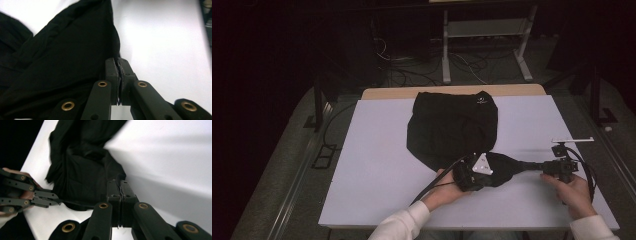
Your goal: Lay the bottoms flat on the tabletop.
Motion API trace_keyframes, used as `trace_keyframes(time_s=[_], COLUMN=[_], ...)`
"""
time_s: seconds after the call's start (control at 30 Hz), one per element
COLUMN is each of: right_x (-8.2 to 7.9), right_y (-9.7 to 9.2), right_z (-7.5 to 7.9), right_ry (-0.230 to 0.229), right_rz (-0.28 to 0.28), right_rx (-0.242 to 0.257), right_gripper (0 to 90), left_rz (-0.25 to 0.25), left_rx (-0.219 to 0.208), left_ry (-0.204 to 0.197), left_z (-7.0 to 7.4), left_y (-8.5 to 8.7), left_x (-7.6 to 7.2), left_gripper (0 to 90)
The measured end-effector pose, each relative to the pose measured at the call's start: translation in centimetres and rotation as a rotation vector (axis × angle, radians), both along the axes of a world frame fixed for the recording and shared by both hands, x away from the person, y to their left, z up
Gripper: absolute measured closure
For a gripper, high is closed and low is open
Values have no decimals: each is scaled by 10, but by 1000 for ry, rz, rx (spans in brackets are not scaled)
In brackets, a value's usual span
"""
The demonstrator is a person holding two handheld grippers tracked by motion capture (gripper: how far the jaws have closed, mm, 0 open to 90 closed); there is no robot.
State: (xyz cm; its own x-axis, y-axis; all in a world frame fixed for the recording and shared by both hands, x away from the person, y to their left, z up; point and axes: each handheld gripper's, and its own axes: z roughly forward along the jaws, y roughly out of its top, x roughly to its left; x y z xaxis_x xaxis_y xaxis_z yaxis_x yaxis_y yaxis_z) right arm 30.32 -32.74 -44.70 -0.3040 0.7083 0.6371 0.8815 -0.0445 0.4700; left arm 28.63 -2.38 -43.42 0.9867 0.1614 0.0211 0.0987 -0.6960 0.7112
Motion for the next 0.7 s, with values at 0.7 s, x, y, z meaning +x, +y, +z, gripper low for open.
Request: trace_keyframes(time_s=[0.7], right_x=[-67], right_y=[3], right_z=[4], right_ry=[18], right_rz=[108], right_rx=[43], right_gripper=[871], left_rz=[-133], left_rx=[-25], left_ry=[8], left_z=[5], left_y=[30], left_x=[-41], left_gripper=[869])
